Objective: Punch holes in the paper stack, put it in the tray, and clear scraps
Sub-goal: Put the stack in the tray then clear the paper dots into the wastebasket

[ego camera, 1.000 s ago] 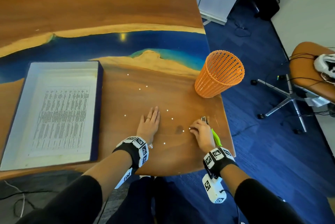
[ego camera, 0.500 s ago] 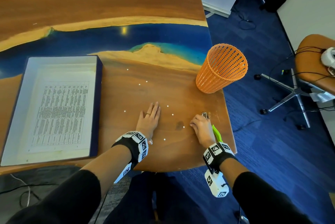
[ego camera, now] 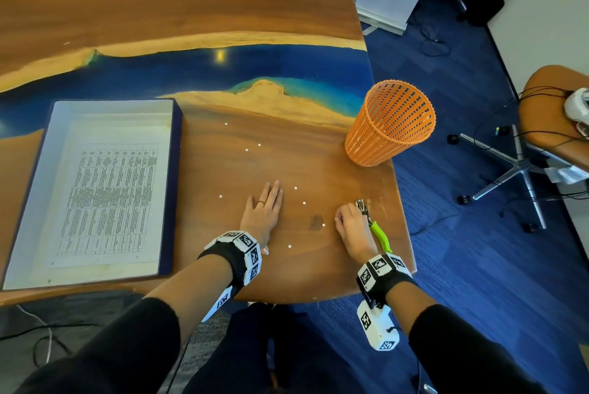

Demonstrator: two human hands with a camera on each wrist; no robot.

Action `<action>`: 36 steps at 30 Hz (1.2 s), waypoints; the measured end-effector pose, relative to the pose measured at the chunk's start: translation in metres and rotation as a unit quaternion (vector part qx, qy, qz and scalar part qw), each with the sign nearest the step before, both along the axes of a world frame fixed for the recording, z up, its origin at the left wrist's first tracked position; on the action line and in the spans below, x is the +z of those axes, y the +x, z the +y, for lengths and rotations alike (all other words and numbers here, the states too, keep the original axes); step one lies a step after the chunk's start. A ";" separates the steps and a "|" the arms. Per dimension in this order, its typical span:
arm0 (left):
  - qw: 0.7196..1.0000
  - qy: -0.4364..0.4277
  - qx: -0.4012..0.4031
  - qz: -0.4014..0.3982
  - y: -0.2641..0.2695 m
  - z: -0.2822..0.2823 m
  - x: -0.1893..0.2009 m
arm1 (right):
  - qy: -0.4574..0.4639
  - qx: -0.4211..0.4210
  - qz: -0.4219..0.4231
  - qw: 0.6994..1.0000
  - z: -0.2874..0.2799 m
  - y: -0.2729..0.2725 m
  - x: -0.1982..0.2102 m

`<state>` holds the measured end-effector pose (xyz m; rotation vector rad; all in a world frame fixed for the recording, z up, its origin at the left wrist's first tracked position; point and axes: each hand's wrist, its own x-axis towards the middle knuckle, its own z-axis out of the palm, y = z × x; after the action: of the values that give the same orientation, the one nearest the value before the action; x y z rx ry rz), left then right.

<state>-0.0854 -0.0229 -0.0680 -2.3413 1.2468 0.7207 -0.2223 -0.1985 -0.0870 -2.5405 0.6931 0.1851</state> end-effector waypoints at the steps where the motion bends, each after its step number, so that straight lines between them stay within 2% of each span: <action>1: 1.000 0.001 0.000 0.000 0.000 0.000 0.000 | 0.008 -0.010 -0.007 1.000 0.001 0.001 0.002; 6: 1.000 0.004 -0.010 -0.012 0.000 -0.001 0.001 | 0.021 -0.015 -0.099 0.995 0.002 0.017 0.020; 9: 1.000 0.002 -0.011 -0.008 0.000 0.000 0.001 | -0.004 0.002 -0.177 0.984 0.000 0.040 0.050; 13: 1.000 -0.003 -0.010 -0.003 -0.001 0.000 0.003 | -0.061 0.005 -0.295 0.954 -0.020 0.072 0.106; 17: 1.000 0.002 -0.005 0.003 -0.001 0.000 0.005 | -0.082 -0.072 -0.403 0.909 -0.063 0.093 0.151; 19: 1.000 0.001 -0.001 0.004 -0.001 0.000 0.006 | -0.061 -0.133 -0.402 0.904 -0.089 0.098 0.159; 22: 1.000 -0.015 0.009 0.004 -0.002 0.000 0.006 | -0.051 -0.174 -0.336 0.924 -0.122 0.102 0.157; 27: 1.000 0.002 -0.001 0.003 -0.001 0.002 0.006 | -0.044 -0.164 -0.230 0.958 -0.156 0.102 0.147; 36: 1.000 -0.001 -0.002 -0.002 -0.002 0.002 0.007 | -0.079 -0.143 -0.200 0.966 -0.164 0.097 0.149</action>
<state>-0.0871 -0.0213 -0.0613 -2.3416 1.2505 0.7140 -0.1248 -0.3623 0.0619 -2.4730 0.9229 -0.4859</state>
